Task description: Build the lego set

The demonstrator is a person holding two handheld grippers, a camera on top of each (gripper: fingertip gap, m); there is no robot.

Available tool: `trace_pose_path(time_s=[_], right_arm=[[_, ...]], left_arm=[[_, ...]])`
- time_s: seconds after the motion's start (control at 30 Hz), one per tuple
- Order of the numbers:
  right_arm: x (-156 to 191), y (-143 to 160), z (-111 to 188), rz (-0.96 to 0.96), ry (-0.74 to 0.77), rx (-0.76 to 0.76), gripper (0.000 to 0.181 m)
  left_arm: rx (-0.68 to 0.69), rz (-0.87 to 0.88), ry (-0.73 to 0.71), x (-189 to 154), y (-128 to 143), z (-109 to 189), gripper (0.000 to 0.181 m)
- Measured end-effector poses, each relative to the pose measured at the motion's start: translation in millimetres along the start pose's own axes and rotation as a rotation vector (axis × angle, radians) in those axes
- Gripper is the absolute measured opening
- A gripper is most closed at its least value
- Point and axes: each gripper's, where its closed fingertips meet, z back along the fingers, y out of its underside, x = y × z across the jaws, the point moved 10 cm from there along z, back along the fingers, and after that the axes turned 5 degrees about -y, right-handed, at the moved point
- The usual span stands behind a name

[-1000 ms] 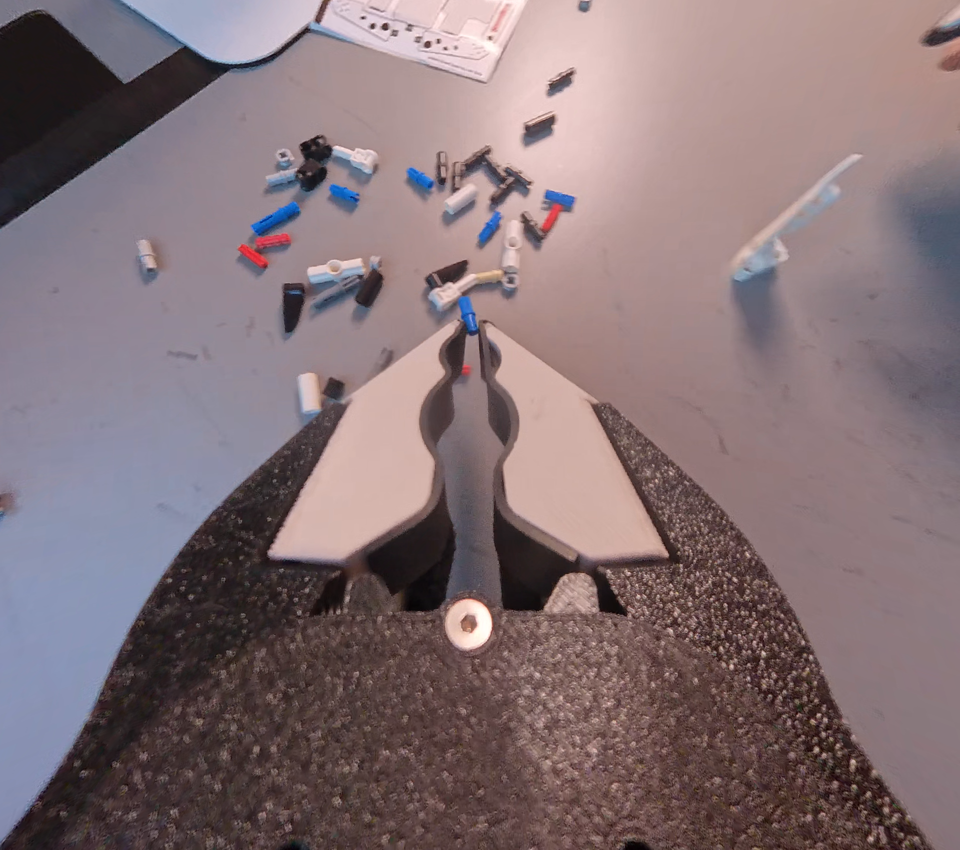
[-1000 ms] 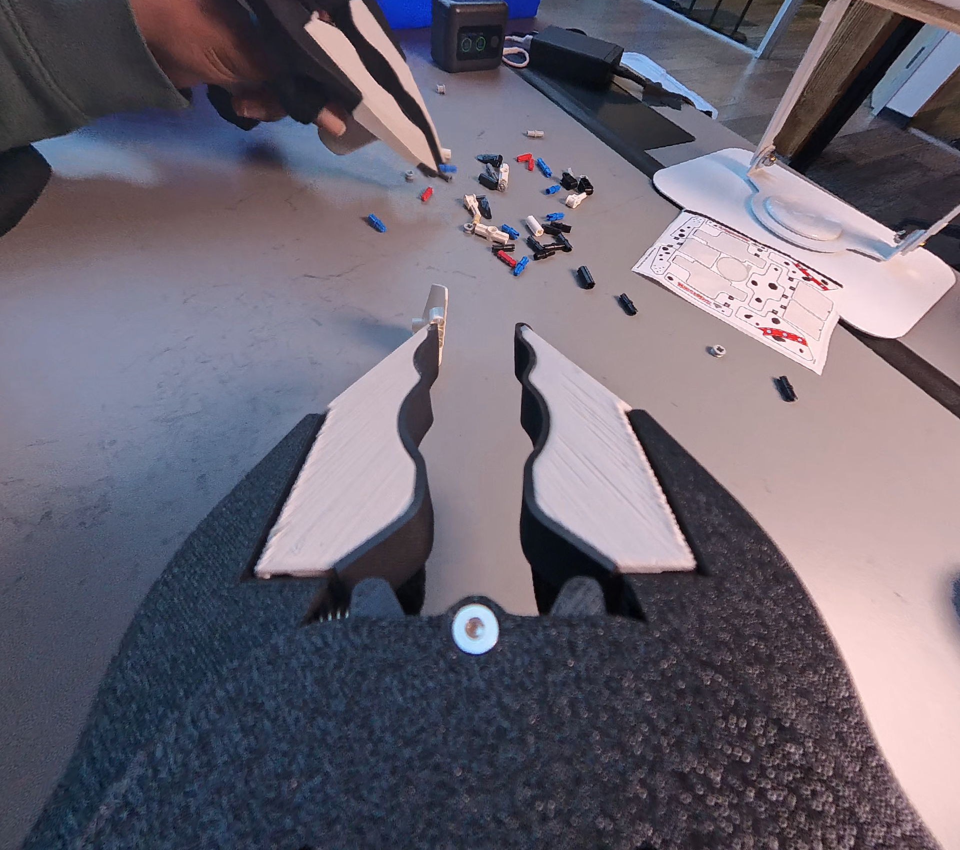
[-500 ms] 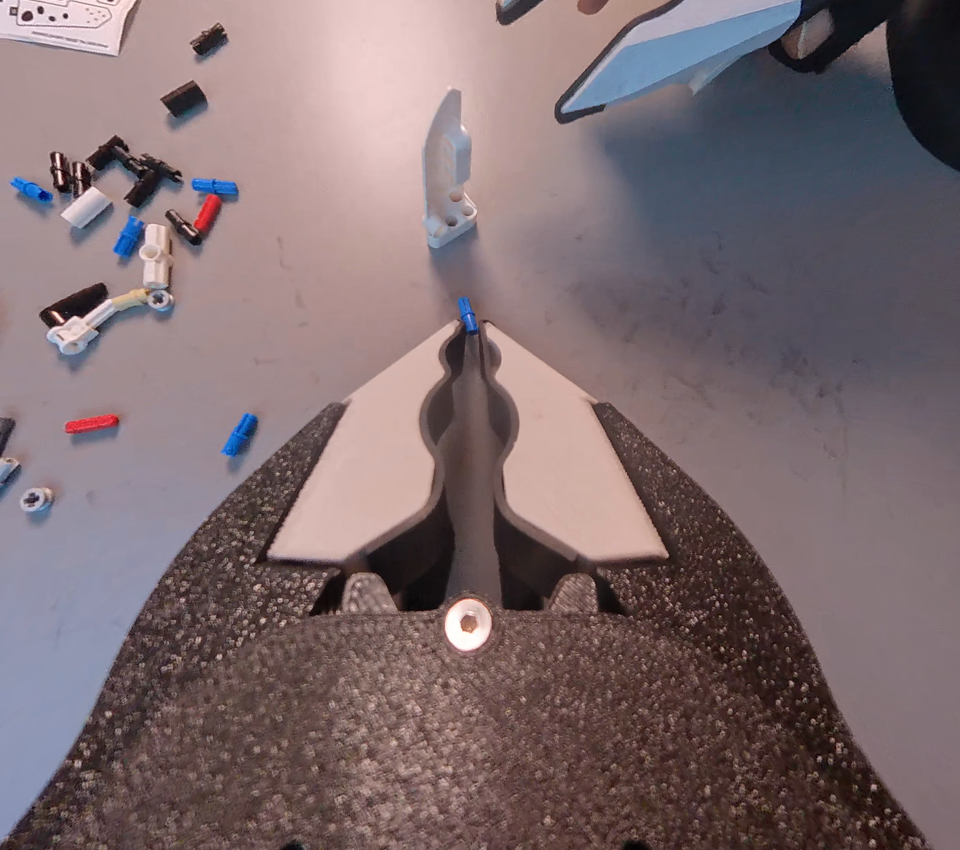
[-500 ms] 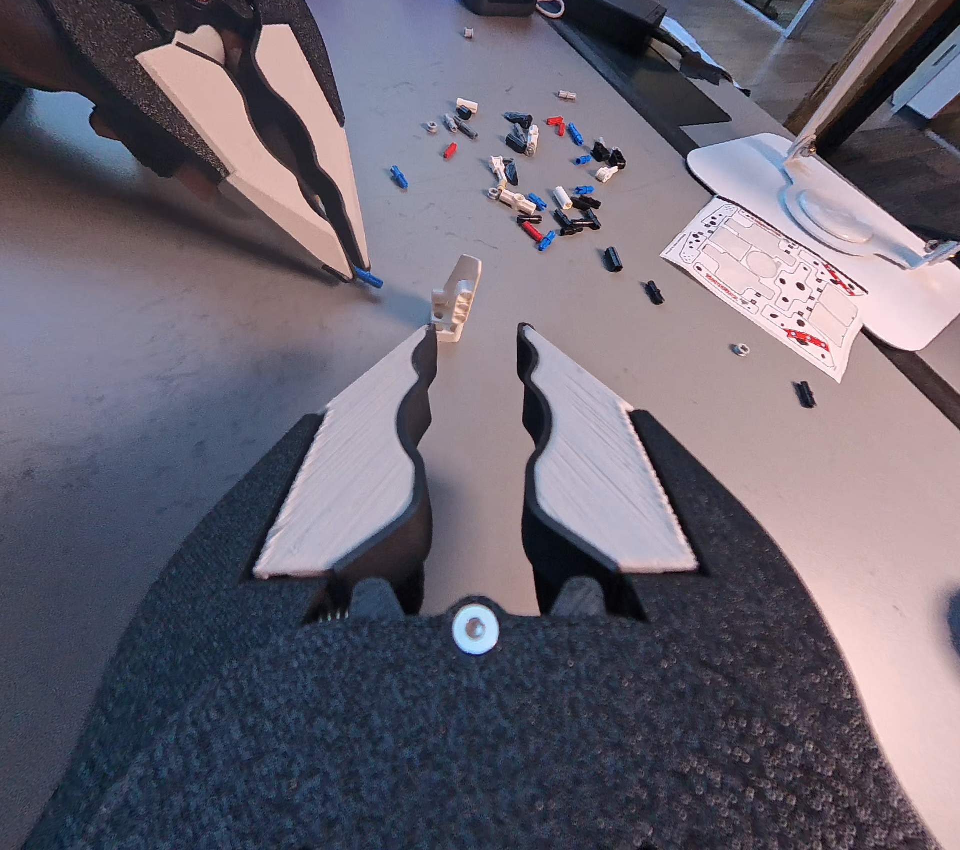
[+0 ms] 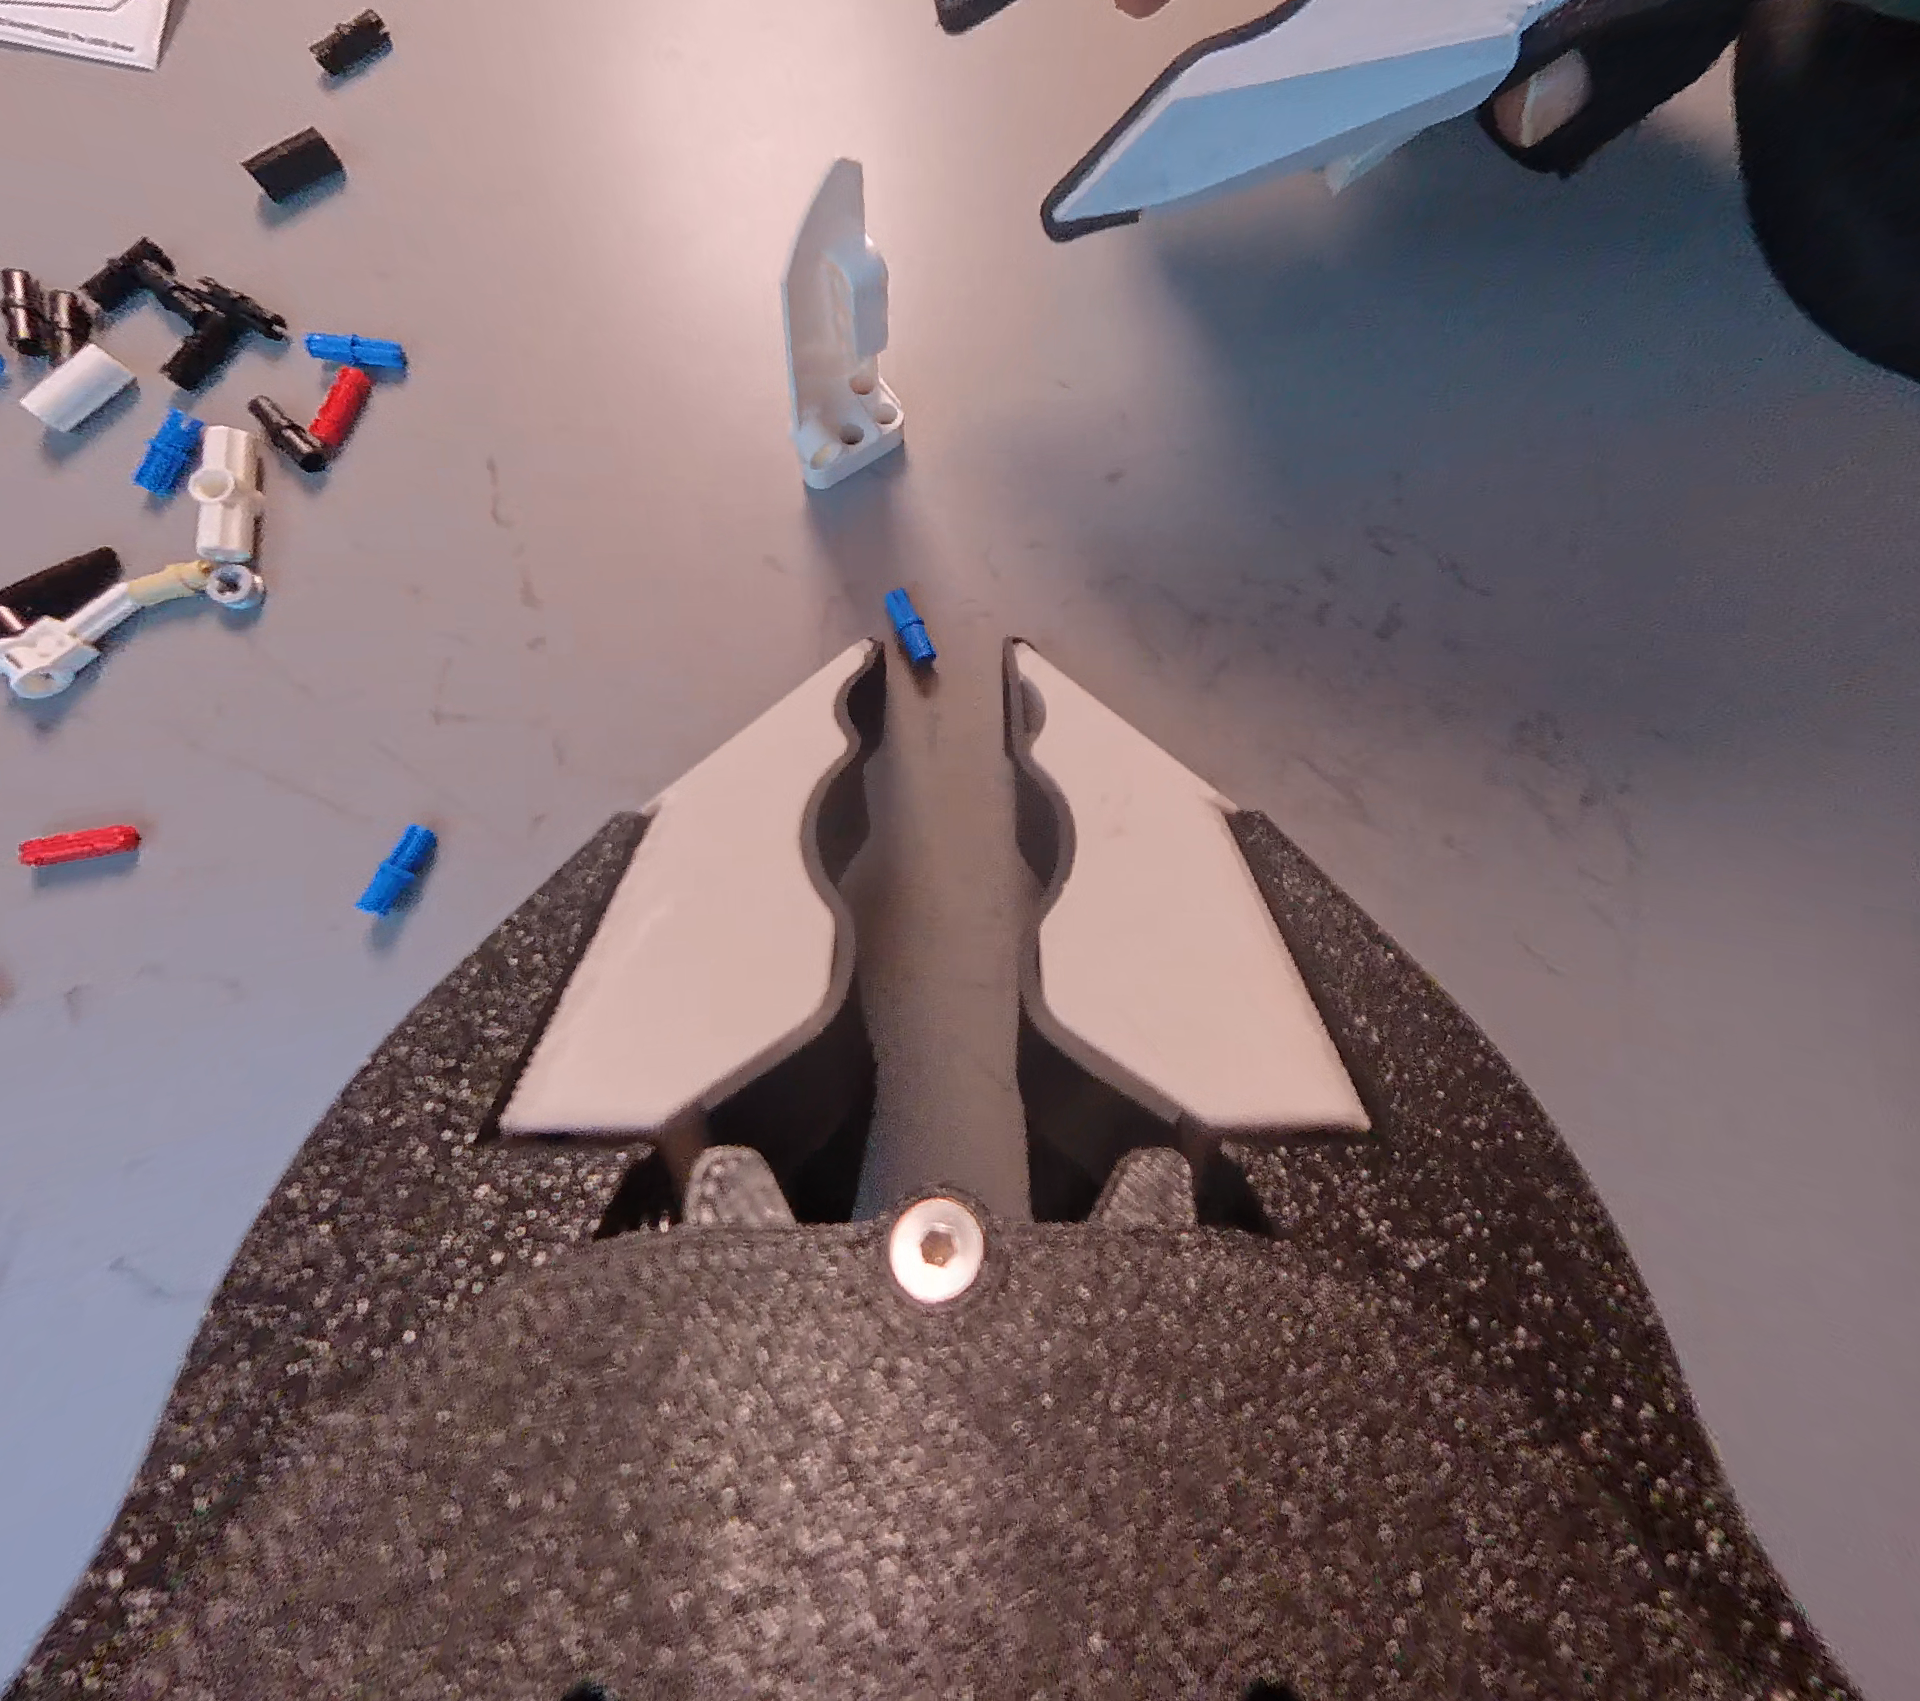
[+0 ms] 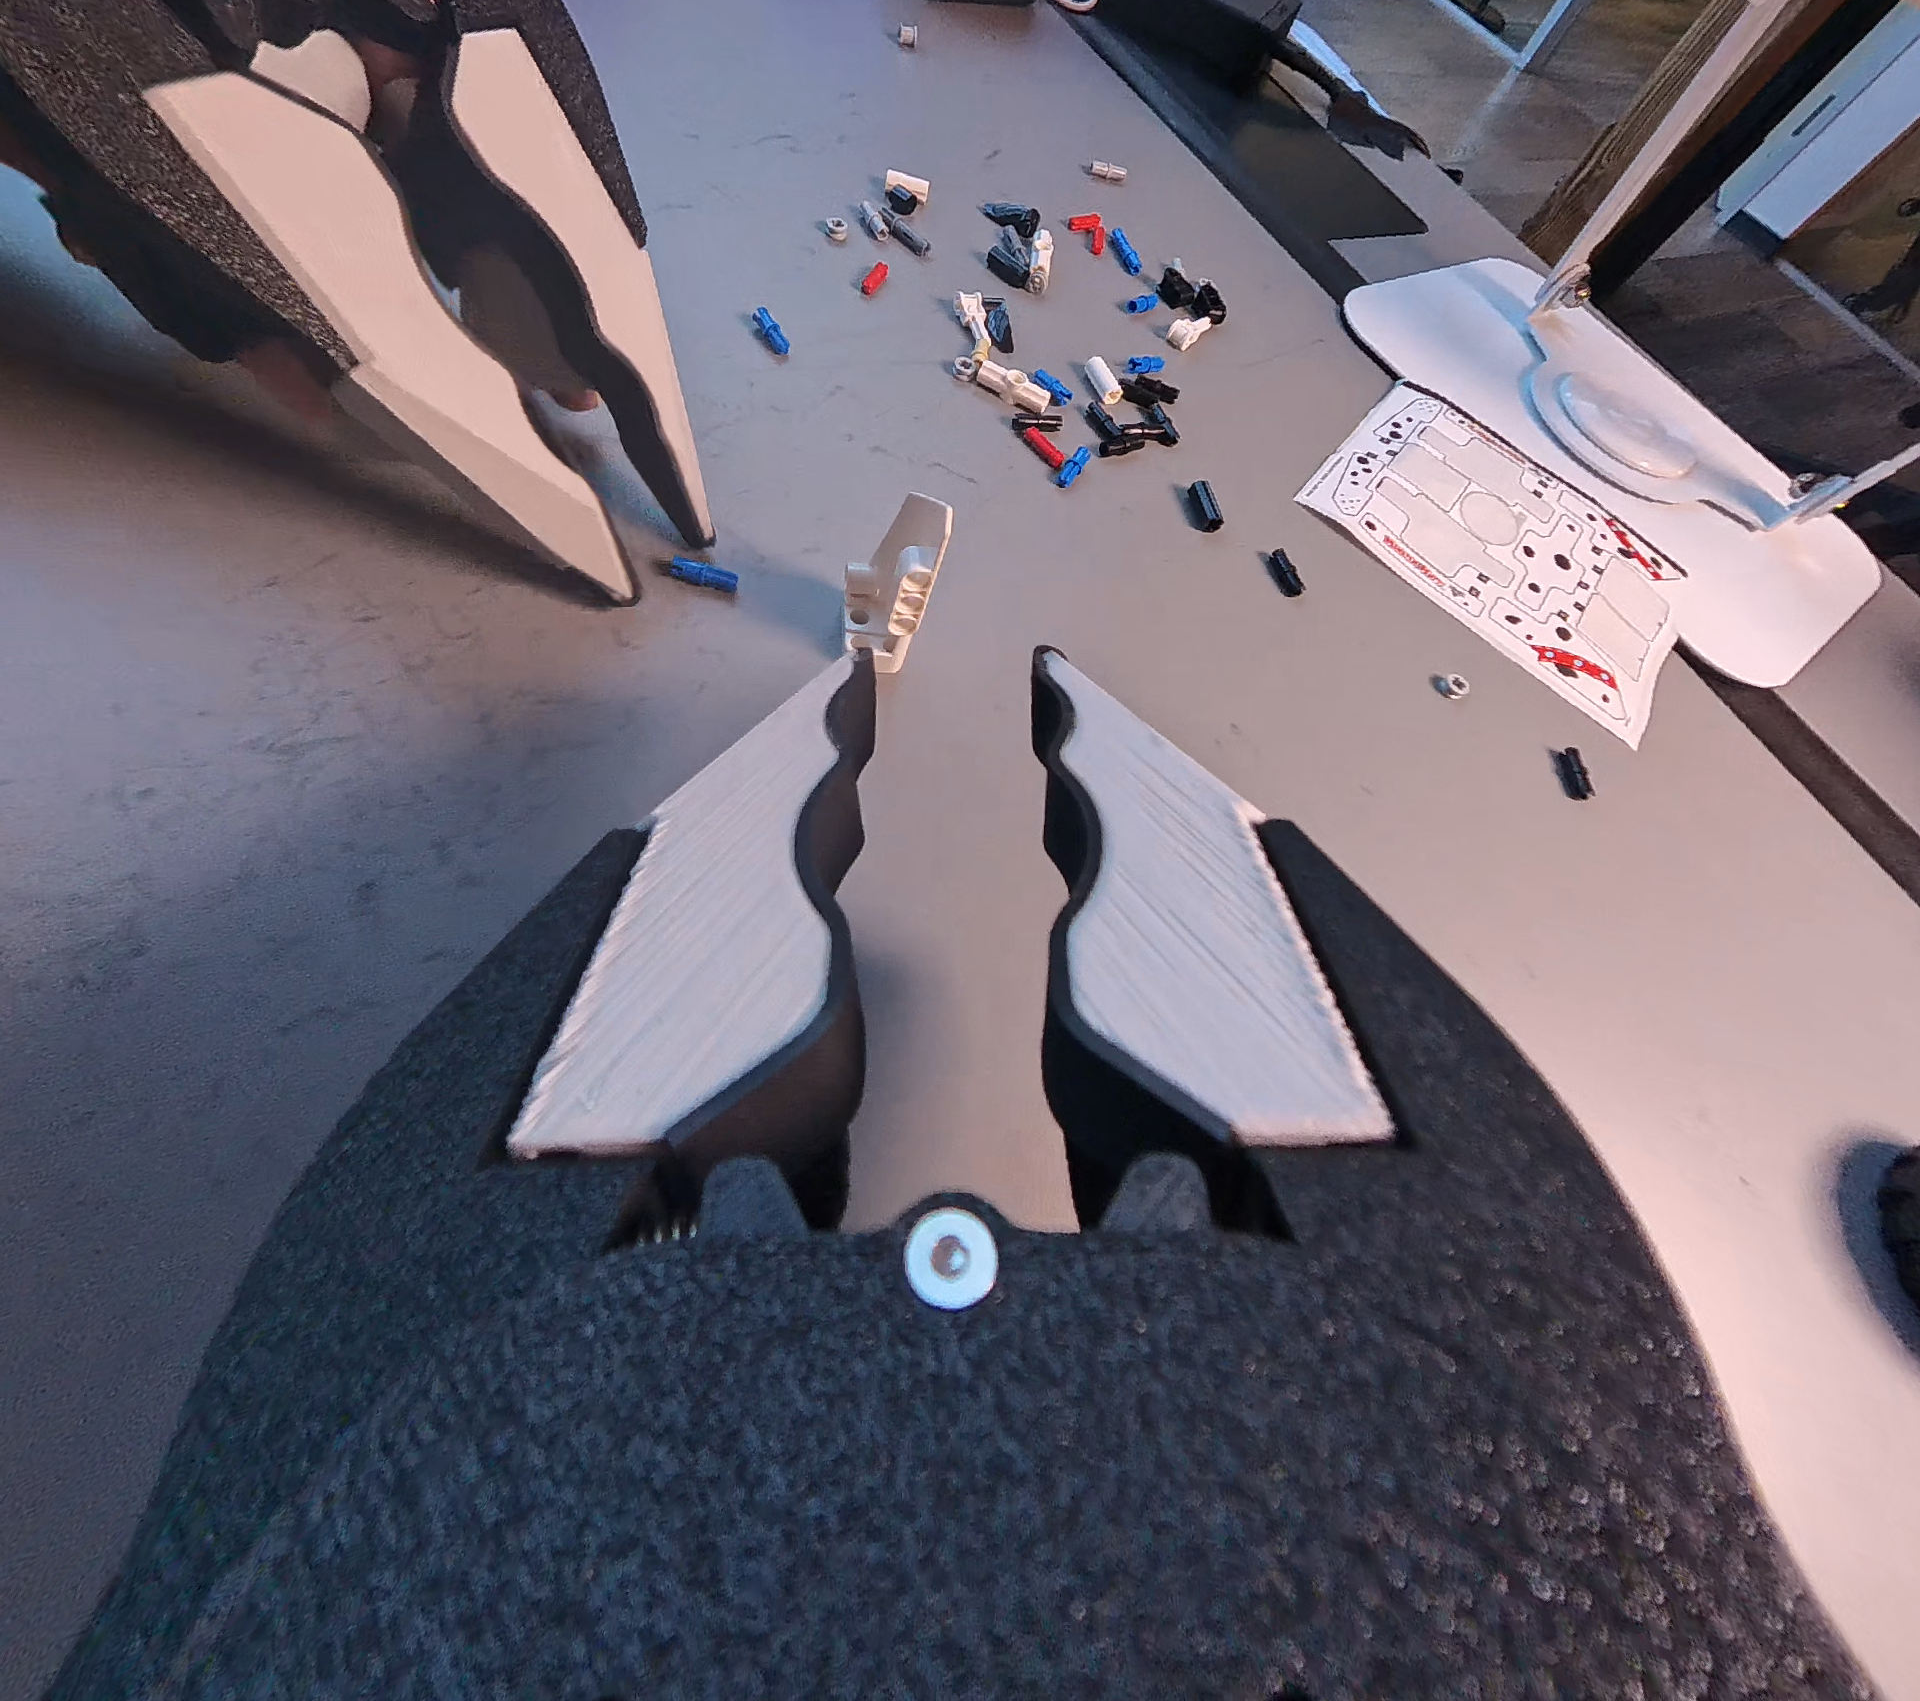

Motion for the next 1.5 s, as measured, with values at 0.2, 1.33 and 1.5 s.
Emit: trace_pose_path(time_s=[0.2, 1.33, 1.5], right_arm=[[0.8, 0.1, -0.1, 0.006, 0.012, 0.003, 0.029], [13.0, -13.8, -53.9, 0.156, 0.063, 0.226, 0.000], [22.4, -21.4, -56.6, 0.207, 0.071, 0.205, 0.000]], left_arm=[[-0.152, 0.108, 0.088, 20.3, -3.2, 18.2, 0.026], [-0.236, 0.069, -0.019, 25.8, -6.5, 16.1, 0.027], [-0.292, -0.068, -0.009, 27.1, -23.1, 7.7, 0.037]])
